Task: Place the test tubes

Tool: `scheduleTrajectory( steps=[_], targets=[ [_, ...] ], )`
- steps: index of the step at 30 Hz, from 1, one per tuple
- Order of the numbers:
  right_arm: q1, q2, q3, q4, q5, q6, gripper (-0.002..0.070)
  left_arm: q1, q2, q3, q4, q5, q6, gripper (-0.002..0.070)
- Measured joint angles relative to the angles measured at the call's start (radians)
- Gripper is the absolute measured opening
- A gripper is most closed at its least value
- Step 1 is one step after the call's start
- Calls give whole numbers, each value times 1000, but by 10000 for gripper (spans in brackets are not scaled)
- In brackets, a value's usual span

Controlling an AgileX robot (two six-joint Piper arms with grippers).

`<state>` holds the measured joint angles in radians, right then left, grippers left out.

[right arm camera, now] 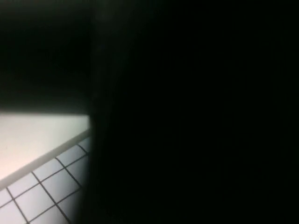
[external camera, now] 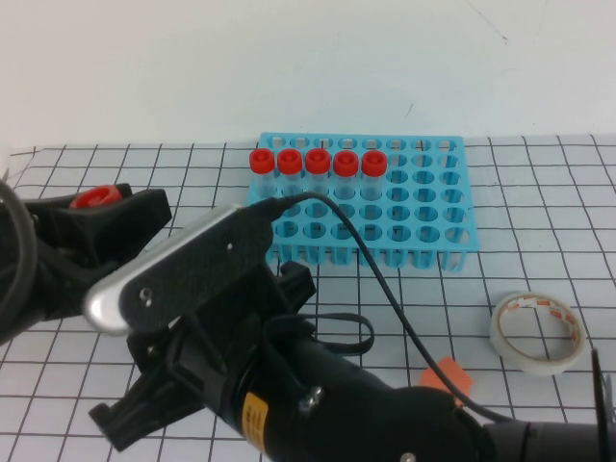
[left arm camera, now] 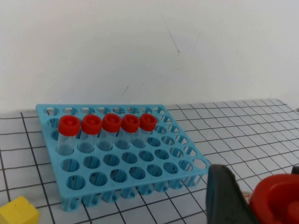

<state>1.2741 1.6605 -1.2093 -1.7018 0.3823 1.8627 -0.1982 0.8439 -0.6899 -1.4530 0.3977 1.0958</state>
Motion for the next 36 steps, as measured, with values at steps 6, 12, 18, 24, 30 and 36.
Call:
scheduleTrajectory(
  steps=[6,12,18,24,30,36],
  targets=[
    [-2,-53,0,0,-17,13,505,0,0,0,4,16,28,239],
    [-2,-177,4,200,-34,-219,489,0,-3,-3,-16,0,105,239],
    [-2,-336,-5,708,270,-806,335,0,3,-1,6,7,151,239],
    [-2,-405,-5,975,747,-1211,66,0,3,-1,27,21,242,239],
    [-2,-519,8,1065,795,-1437,5,0,3,-1,31,25,287,239],
    [-2,-707,157,1065,777,-1470,0,0,3,-1,32,25,288,239]
  ],
)
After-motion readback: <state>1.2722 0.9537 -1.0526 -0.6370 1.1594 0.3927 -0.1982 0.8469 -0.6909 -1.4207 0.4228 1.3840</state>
